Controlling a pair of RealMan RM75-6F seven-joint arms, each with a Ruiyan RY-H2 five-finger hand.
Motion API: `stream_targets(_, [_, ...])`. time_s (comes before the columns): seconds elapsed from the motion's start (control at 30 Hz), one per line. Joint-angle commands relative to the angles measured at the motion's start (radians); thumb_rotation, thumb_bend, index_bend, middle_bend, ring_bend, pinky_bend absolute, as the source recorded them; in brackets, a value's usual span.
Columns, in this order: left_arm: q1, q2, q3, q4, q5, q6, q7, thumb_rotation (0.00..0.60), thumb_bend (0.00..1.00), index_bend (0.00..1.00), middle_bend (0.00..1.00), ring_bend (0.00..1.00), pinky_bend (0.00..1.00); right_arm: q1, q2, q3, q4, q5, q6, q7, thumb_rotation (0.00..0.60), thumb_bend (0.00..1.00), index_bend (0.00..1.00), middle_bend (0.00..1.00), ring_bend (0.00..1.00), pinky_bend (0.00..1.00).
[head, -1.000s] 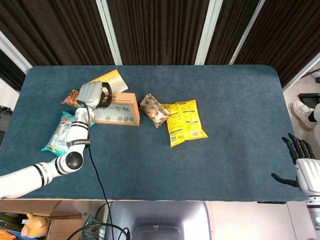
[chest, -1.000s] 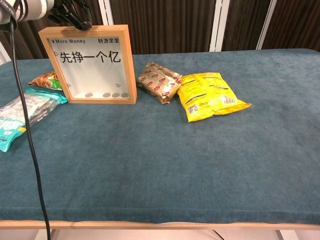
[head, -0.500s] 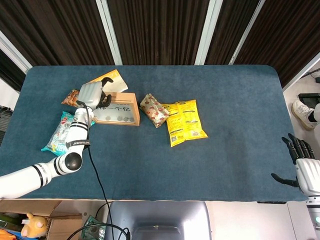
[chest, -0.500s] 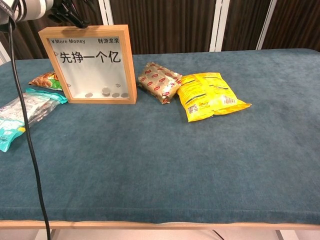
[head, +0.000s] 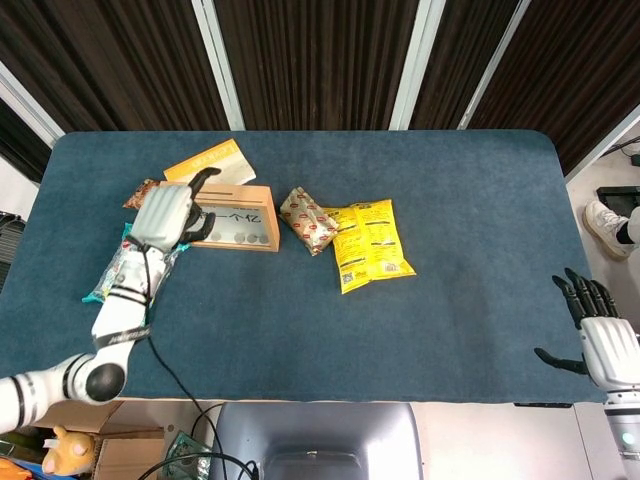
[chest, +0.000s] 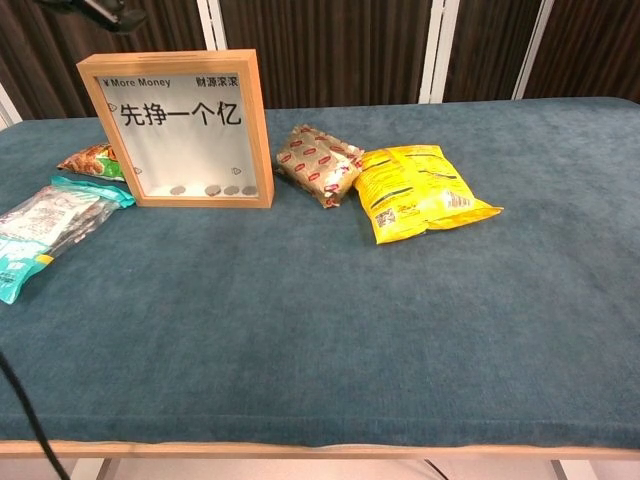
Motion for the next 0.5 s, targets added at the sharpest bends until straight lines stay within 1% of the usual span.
stream_targets(0.03, [0.245,0.137,0.179,-0.154,0.324,0.203,-0.1,0.6,0.41,0.08,0.63,0.59,0.99,0.002,-0.005,-0.004,-0.004,-0.01,0.002,-0.013,0.6,0.18,0.0,0.0,0.0,0.0])
stream_targets(0.1, [0.265,0.141,0.196,-0.153,0.357,0.216,-0.12,0.6,0.4,0.05,0.52,0.49,0.93,0.002,-0.006,-0.004,-0.004,-0.01,0.002,-0.016,0.6,0.18,0.0,0.0,0.0,0.0])
stream_targets(0.13, [0.289,0.146,0.219,-0.152,0.39,0.228,-0.143,0.6,0.4,0.04,0.46,0.43,0.88,0.002,-0.008,-0.005,-0.004,-0.01,0.002,-0.019,0.6,0.18,0.0,0.0,0.0,0.0])
stream_targets(0.17, [0.343,0.149,0.266,-0.138,0.46,0.263,-0.194,0.6,0.4,0.02,0.35,0.34,0.79,0.004,-0.011,-0.005,-0.005,-0.011,0.0,-0.028,0.6,0.18,0.0,0.0,0.0,0.0])
stream_targets(0.2, [0.426,0.128,0.342,-0.094,0.561,0.337,-0.252,0.6,0.39,0.01,0.27,0.27,0.71,0.01,-0.019,-0.006,-0.004,-0.009,-0.012,-0.045,0.6,0.18,0.0,0.0,0.0,0.0])
stream_targets(0.23, [0.485,0.089,0.385,-0.01,0.665,0.417,-0.319,0.6,0.39,0.0,0.19,0.19,0.64,0.013,-0.026,-0.006,-0.005,-0.003,-0.019,-0.062,0.6,0.18,0.0,0.0,0.0,0.0])
stream_targets(0.27, [0.52,0.06,0.406,0.053,0.713,0.463,-0.357,0.6,0.4,0.0,0.15,0.15,0.61,0.015,-0.03,-0.006,-0.007,0.0,-0.023,-0.072,0.6,0.18,0.0,0.0,0.0,0.0])
stream_targets(0.3, [0.552,0.03,0.422,0.115,0.749,0.506,-0.383,0.6,0.4,0.0,0.13,0.14,0.59,0.017,-0.033,-0.007,-0.009,0.001,-0.026,-0.081,0.6,0.18,0.0,0.0,0.0,0.0])
stream_targets(0.33, [0.591,-0.011,0.436,0.194,0.775,0.555,-0.398,0.6,0.4,0.0,0.12,0.12,0.54,0.018,-0.037,-0.006,-0.011,0.002,-0.027,-0.092,0.6,0.18,0.0,0.0,0.0,0.0])
stream_targets(0.37, [0.619,-0.039,0.445,0.246,0.782,0.579,-0.394,0.6,0.41,0.0,0.1,0.11,0.49,0.019,-0.04,-0.006,-0.011,0.003,-0.027,-0.1,0.6,0.18,0.0,0.0,0.0,0.0])
stream_targets(0.4, [0.644,-0.065,0.453,0.291,0.786,0.596,-0.387,0.6,0.41,0.0,0.06,0.07,0.42,0.02,-0.043,-0.006,-0.011,0.003,-0.028,-0.108,0.6,0.18,0.0,0.0,0.0,0.0])
stream_targets(0.43, [0.665,-0.088,0.461,0.329,0.79,0.608,-0.385,0.6,0.41,0.0,0.03,0.03,0.33,0.02,-0.046,-0.006,-0.011,0.005,-0.029,-0.114,0.6,0.18,0.0,0.0,0.0,0.0])
stream_targets(0.47, [0.687,-0.112,0.471,0.371,0.799,0.619,-0.389,0.6,0.41,0.0,0.01,0.01,0.25,0.021,-0.049,-0.007,-0.013,0.007,-0.03,-0.121,0.6,0.18,0.0,0.0,0.0,0.0])
stream_targets(0.5, [0.699,-0.122,0.477,0.389,0.799,0.618,-0.384,0.6,0.41,0.0,0.0,0.0,0.17,0.021,-0.05,-0.007,-0.015,0.008,-0.031,-0.125,0.6,0.18,0.0,0.0,0.0,0.0])
